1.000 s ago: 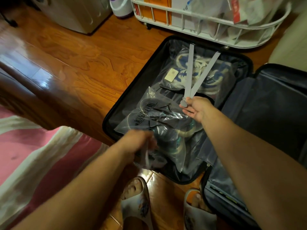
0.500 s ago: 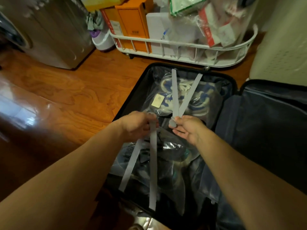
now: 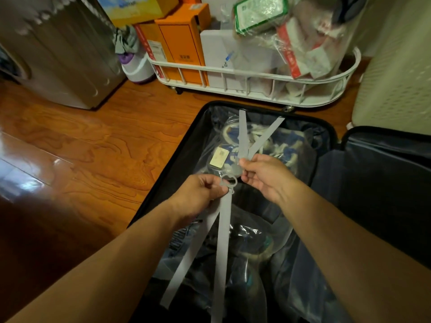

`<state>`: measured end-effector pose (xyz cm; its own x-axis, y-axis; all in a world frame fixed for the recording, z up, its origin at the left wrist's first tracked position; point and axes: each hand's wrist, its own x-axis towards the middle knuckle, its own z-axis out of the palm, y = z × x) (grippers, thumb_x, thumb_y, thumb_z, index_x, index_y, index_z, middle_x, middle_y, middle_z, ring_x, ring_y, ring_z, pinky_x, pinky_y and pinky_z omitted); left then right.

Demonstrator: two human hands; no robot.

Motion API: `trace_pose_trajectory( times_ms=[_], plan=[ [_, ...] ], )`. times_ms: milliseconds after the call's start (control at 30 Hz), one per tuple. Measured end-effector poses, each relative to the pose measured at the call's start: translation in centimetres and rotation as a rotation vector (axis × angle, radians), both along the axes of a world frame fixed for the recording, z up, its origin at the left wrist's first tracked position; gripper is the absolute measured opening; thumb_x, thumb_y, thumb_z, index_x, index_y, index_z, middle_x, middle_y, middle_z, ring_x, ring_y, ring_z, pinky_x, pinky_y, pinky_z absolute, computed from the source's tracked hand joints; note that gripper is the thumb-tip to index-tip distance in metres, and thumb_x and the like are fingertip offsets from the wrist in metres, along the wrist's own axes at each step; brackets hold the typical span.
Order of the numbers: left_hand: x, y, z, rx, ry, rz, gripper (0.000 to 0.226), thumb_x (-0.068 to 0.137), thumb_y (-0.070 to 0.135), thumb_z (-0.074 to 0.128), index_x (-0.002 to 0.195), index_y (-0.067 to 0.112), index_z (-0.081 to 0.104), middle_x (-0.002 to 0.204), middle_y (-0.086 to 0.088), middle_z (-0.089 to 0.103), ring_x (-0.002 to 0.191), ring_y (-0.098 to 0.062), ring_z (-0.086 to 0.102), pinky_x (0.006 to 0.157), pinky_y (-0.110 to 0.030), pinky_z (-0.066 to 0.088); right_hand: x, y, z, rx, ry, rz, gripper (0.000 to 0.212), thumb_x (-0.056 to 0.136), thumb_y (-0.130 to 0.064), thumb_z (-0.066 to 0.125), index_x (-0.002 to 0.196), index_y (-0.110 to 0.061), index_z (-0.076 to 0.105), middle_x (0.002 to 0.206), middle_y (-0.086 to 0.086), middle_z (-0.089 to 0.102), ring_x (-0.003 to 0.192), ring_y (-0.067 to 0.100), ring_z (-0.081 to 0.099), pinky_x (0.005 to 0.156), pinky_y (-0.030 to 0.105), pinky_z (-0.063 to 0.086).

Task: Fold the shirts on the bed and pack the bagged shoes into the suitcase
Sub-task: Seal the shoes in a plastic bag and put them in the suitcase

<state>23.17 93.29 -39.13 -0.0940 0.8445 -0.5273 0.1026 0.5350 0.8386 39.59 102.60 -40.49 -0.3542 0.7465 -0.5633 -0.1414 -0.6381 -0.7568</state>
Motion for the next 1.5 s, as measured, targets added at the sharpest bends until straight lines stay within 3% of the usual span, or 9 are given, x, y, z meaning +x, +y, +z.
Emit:
trace_pose_trajectory(
  times_ms=[300, 433, 567, 667, 933, 1100, 1200, 1333, 1500],
  plan=[
    [0.2, 0.8, -0.2, 0.099, 0.082, 0.121, 0.024, 0.086, 0.006, 0.078, 0.089, 0.017, 0.057, 0.079, -0.012, 0.065, 0.079, -0.027, 0.062, 0.075, -0.040, 0.051, -0.3, -0.4, -0.3, -0.182, 0.033, 0.119, 0.008, 0.093, -0.008, 0.067, 0.100, -0.011, 0.069, 0.079, 0.003, 0.073, 0.073, 0.014, 0.065, 0.073, 0.028, 0.055],
    [-0.2, 1.2, -0.1, 0.062, 0.099, 0.070, 0.022, 0.086, 0.007, 0.078, 0.088, 0.017, 0.059, 0.078, -0.013, 0.065, 0.076, -0.027, 0.060, 0.076, -0.042, 0.051, -0.5, -0.5, -0.4, -0.165, 0.012, 0.107, 0.016, 0.091, -0.006, 0.069, 0.106, -0.011, 0.070, 0.097, 0.006, 0.075, 0.091, 0.019, 0.069, 0.087, 0.033, 0.057],
    [0.1, 1.9, 0.4, 0.001, 0.080, 0.045, 0.016, 0.087, 0.000, 0.075, 0.098, 0.008, 0.067, 0.073, -0.004, 0.071, 0.071, -0.019, 0.065, 0.070, -0.032, 0.054, -0.1, -0.3, -0.2, -0.097, 0.036, 0.112, 0.020, 0.094, -0.002, 0.064, 0.113, -0.006, 0.068, 0.099, 0.008, 0.078, 0.090, 0.022, 0.076, 0.077, 0.033, 0.062],
    [0.5, 2.1, 0.5, -0.038, 0.084, 0.050, 0.011, 0.086, -0.002, 0.073, 0.091, 0.007, 0.070, 0.073, -0.003, 0.070, 0.068, -0.016, 0.065, 0.067, -0.028, 0.054, 0.0, -0.2, -0.2, -0.086, 0.014, 0.149, 0.020, 0.096, -0.004, 0.062, 0.115, -0.005, 0.067, 0.101, 0.011, 0.077, 0.092, 0.025, 0.076, 0.073, 0.033, 0.063],
    [1.3, 3.4, 0.6, -0.103, 0.388, -0.035, 0.018, 0.079, 0.010, 0.082, 0.067, 0.018, 0.071, 0.070, 0.002, 0.070, 0.068, -0.013, 0.066, 0.066, -0.031, 0.057, -0.3, 0.1, -0.7, 0.124, -0.206, 0.187, 0.015, 0.096, -0.006, 0.065, 0.110, -0.005, 0.070, 0.100, 0.010, 0.077, 0.091, 0.022, 0.075, 0.074, 0.034, 0.063],
    [1.3, 4.1, 2.0, -0.206, 0.312, -0.105, 0.007, 0.086, 0.004, 0.075, 0.083, 0.011, 0.073, 0.072, -0.002, 0.070, 0.063, -0.011, 0.064, 0.059, -0.025, 0.054, 0.0, 0.2, -1.4, 0.040, -0.109, 0.161, 0.016, 0.096, -0.007, 0.064, 0.111, -0.005, 0.069, 0.100, 0.009, 0.077, 0.093, 0.023, 0.075, 0.080, 0.039, 0.061],
    [1.5, 4.1, 2.3, -0.231, 0.309, -0.101, 0.008, 0.088, 0.005, 0.073, 0.093, 0.011, 0.073, 0.075, -0.003, 0.071, 0.064, -0.011, 0.066, 0.058, -0.026, 0.054, -0.6, 0.0, -1.5, 0.088, -0.134, 0.123, 0.012, 0.098, -0.008, 0.062, 0.107, -0.008, 0.069, 0.098, 0.006, 0.077, 0.089, 0.020, 0.075, 0.074, 0.034, 0.060],
    [2.0, 4.0, 1.9, -0.259, 0.321, -0.108, 0.014, 0.090, 0.008, 0.069, 0.104, 0.006, 0.071, 0.098, -0.015, 0.074, 0.091, -0.028, 0.072, 0.084, -0.044, 0.062, -2.3, -0.6, -2.8, 0.356, -0.500, 0.083, 0.011, 0.095, -0.014, 0.066, 0.087, -0.006, 0.067, 0.084, 0.011, 0.071, 0.077, 0.023, 0.068, 0.069, 0.041, 0.060],
    [3.7, 1.0, -1.1, -0.113, 0.909, -0.199, 0.039, 0.097, 0.024, 0.054, 0.133, 0.009, 0.057, 0.135, -0.019, 0.057, 0.128, -0.039, 0.051, 0.108, -0.046, 0.043, -0.7, -0.2, -5.9, 0.257, -0.601, 0.188, 0.015, 0.090, -0.024, 0.057, 0.078, -0.015, 0.063, 0.088, 0.012, 0.071, 0.080, 0.031, 0.071, 0.077, 0.050, 0.062]
  ],
)
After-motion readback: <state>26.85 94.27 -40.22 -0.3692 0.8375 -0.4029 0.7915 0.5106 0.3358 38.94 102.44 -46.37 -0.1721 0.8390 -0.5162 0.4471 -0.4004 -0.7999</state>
